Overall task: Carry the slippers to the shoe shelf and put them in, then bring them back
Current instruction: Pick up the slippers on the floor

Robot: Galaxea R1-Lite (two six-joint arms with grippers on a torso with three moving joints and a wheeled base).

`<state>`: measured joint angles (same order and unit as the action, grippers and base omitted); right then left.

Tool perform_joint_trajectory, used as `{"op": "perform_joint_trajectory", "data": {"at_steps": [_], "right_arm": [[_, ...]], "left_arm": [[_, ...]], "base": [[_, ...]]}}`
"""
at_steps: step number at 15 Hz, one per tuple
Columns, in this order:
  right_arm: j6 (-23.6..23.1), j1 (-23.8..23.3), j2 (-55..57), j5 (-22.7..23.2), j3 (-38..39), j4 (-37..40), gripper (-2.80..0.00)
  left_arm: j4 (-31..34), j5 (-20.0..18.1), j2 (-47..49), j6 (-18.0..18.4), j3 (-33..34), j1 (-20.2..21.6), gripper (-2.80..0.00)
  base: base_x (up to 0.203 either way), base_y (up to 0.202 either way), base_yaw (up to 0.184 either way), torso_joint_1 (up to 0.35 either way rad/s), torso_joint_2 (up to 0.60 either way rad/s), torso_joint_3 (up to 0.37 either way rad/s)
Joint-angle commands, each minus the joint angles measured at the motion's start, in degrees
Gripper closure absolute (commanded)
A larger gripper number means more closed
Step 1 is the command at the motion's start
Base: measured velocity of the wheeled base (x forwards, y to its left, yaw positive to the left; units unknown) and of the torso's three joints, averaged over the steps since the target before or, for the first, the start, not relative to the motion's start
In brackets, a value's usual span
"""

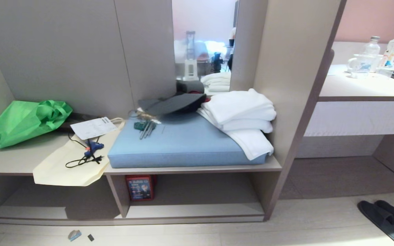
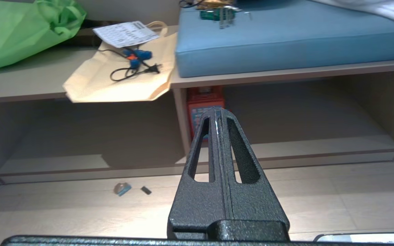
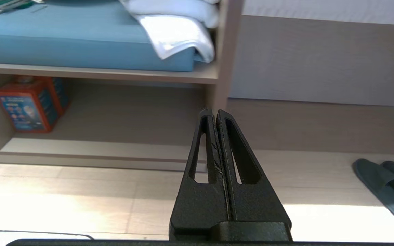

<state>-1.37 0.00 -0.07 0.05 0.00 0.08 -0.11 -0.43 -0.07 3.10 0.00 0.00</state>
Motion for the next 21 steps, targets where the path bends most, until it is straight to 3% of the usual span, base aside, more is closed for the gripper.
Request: {"op": "perform_joint_trajectory", "data": {"at_steps": [1,21], "right_arm": [[0.0,0.0,0.1,0.1,0.0,0.0,0.0],[0.1,0.0,0.1,0.1,0.0,0.0,0.0]], "left_arm": [[0.0,0.0,0.1,0.1,0.0,0.0,0.0],[0.0,-0.1,0.0,0.2,0.0,0.0,0.0]], "base": [[0.0,-0.195,0.003,0.001,0.0,-0.001],[0.0,-0.197,0.003,0.002,0.0,0.002]]}}
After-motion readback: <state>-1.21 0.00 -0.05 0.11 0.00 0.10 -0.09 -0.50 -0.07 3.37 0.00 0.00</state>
